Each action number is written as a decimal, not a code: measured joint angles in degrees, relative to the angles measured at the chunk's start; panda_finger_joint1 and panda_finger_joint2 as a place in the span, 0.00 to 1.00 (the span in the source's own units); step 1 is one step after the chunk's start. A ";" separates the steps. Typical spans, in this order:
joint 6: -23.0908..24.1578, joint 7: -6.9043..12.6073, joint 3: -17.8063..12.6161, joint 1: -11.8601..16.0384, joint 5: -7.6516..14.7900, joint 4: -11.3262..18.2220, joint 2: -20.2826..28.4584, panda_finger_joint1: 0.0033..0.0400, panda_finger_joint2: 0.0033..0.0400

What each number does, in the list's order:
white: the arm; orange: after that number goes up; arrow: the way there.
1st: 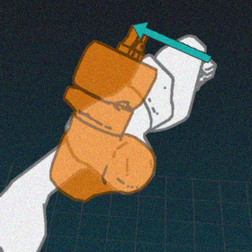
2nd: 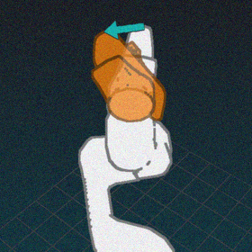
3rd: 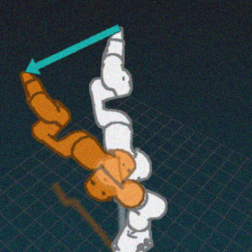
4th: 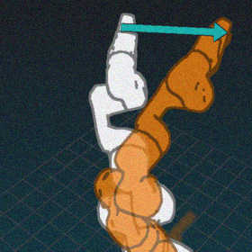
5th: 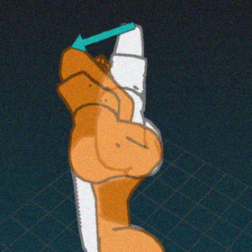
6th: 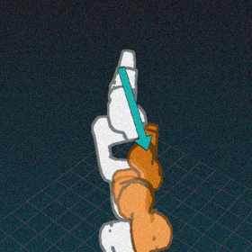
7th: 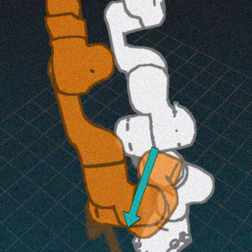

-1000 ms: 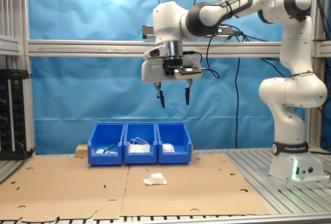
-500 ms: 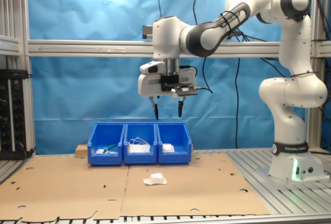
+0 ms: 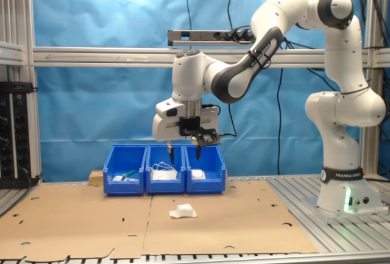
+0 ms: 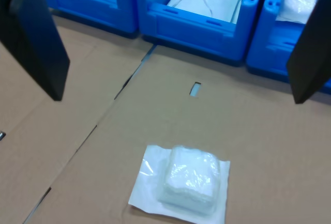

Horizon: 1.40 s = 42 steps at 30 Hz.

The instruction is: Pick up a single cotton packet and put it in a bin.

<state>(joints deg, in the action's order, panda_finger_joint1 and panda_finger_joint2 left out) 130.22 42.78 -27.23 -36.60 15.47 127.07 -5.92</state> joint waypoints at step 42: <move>21.49 3.50 -3.56 5.14 3.07 5.80 -16.45 1.00 1.00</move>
<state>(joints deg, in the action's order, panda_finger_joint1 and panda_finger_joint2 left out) 151.70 46.28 -30.79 -31.46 18.54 132.87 -22.37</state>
